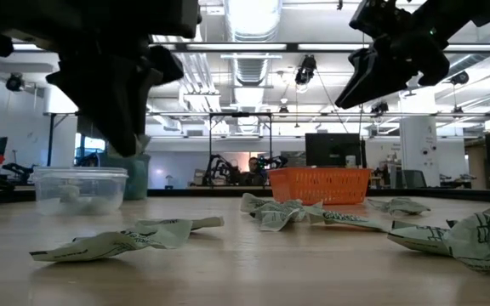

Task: Pick and place items into bin
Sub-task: Put the light green stevia packet into the transparent container

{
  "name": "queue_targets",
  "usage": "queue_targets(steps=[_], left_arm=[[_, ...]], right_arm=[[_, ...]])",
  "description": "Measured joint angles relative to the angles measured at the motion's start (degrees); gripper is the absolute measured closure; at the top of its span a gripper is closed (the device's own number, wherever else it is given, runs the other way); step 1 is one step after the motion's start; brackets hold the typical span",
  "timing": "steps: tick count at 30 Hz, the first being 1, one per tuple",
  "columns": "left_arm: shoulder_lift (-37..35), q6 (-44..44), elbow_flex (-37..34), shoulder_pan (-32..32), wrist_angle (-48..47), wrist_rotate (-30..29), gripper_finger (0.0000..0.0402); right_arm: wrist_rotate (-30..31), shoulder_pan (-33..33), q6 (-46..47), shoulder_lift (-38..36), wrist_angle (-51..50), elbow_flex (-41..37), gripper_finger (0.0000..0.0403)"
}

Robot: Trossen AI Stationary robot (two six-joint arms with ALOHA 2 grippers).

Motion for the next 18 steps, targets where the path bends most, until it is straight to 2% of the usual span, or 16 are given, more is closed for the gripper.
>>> queue_targets(steps=[4,10,18], left_arm=[[-0.17,-0.3,2.26,0.02,-7.25,-4.4,0.0375],[-3.37,-5.54,2.76,0.02,-14.55,-7.36,0.0375],[-11.14,-10.64,-0.37,-0.07,-17.5,-11.93,0.0375]], right_arm=[[0.0,0.0,0.0,0.0,0.0,-0.15,0.0291],[0.0,0.02,0.02,0.0,0.01,-0.28,0.0291],[0.0,0.02,0.22,0.0,0.0,-0.44,0.0291]])
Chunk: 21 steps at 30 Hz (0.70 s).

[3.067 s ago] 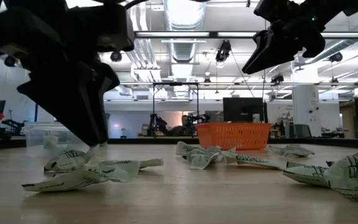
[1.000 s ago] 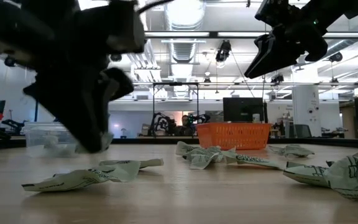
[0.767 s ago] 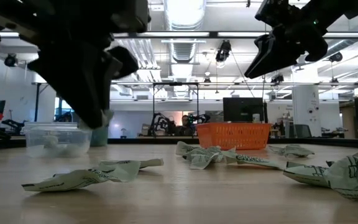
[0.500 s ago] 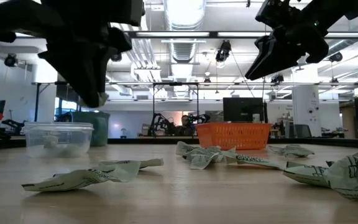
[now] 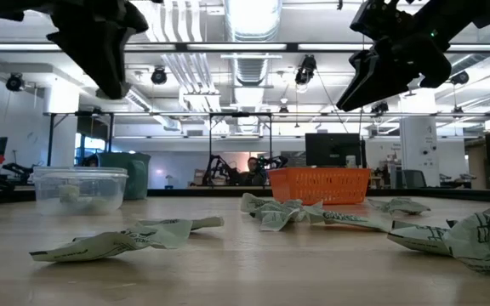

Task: Pick and place items into bin
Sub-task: Put the light green stevia packet into the transparent container

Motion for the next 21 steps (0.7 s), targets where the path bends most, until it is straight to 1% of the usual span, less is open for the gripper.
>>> queue_targets(steps=[3,7,14,17,21], left_arm=[[-3.53,-2.25,-4.19,0.02,0.33,-1.24,0.0375],[-8.8,-5.78,-11.45,0.03,2.44,-1.89,0.0375],[-17.18,-6.0,-23.26,0.07,13.92,-2.04,0.0375],[-19.47,-6.0,-26.85,0.09,16.96,-2.04,0.0375],[-20.71,-6.0,-29.96,0.15,20.43,-2.08,0.0375]], right_arm=[[0.0,0.0,0.22,0.0,0.0,-0.05,0.0291],[0.0,-0.02,0.26,0.0,0.01,-0.15,0.0291],[0.0,0.0,0.26,0.0,0.54,-0.17,0.0291],[0.0,-0.01,0.28,0.0,0.7,-0.2,0.0291],[0.0,0.0,0.46,0.0,0.7,-0.2,0.0291]])
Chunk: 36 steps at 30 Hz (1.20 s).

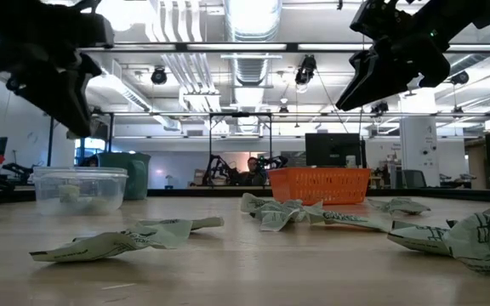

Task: Pick and place items into bin
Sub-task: Put the light green stevia packet into the transparent container, then put the light green stevia packet into the orange bin

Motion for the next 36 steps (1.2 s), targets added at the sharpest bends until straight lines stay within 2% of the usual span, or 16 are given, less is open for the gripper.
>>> queue_targets(steps=[6,19,27,30,33,36], left_arm=[[0.93,0.02,-1.47,0.06,2.65,-0.93,0.0367],[2.67,0.42,-1.33,0.6,2.57,-2.4,0.03],[2.62,0.41,-1.08,0.74,2.57,-2.4,0.0294],[2.39,0.48,-0.76,0.76,2.57,-3.03,0.0294],[2.39,0.4,-0.15,0.76,3.18,-6.27,0.0294],[2.46,0.21,0.05,0.76,7.94,-8.18,0.0294]], right_arm=[[0.0,0.0,0.38,0.0,-0.05,-0.1,0.0291],[0.0,0.0,0.63,0.0,0.0,-0.42,0.0291],[-0.1,0.0,0.87,0.0,0.05,-0.69,0.0291],[-4.8,-0.02,0.78,0.0,0.05,-0.93,0.0291],[-11.54,0.02,1.43,0.0,0.08,-1.27,0.0291],[-15.28,0.31,4.94,-0.02,-0.36,-2.36,0.0291]])
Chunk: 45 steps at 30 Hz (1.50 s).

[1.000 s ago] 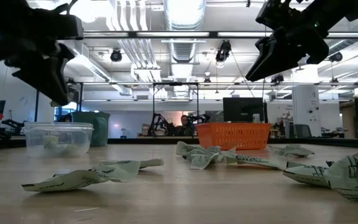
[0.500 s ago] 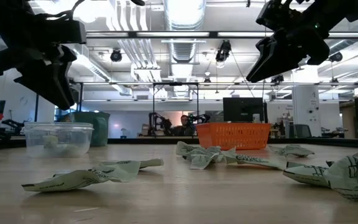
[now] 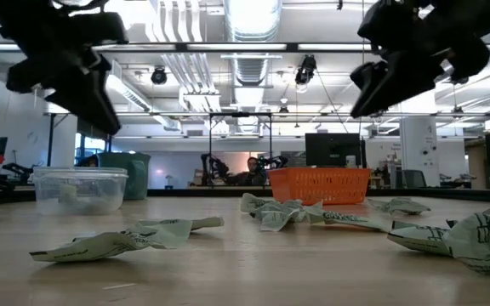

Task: Pick and place items into bin
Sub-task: Put the light green stevia packet into the orange bin

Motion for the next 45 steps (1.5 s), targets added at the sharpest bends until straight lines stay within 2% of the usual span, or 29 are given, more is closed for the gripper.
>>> queue_targets(steps=[7,13,30,36,45], left_arm=[[-0.06,10.25,0.0,-0.02,11.51,-0.01,0.0294],[-0.19,10.75,1.07,-0.02,12.04,-0.05,0.0294],[-0.19,10.76,0.87,-0.02,12.61,0.05,0.0294],[-0.19,10.74,0.87,-0.02,12.62,0.07,0.0294],[-0.19,10.68,0.94,-0.02,12.81,0.15,0.0294]], right_arm=[[-0.78,4.18,5.27,0.0,-0.22,-4.44,0.0291],[-0.74,7.08,8.27,0.0,4.29,-9.14,0.0291],[-0.76,7.17,8.96,0.0,20.03,-16.56,0.0291],[-0.46,7.17,8.52,0.0,21.56,-18.08,0.0291],[0.74,7.03,5.34,7.49,25.96,-17.4,0.0291]])
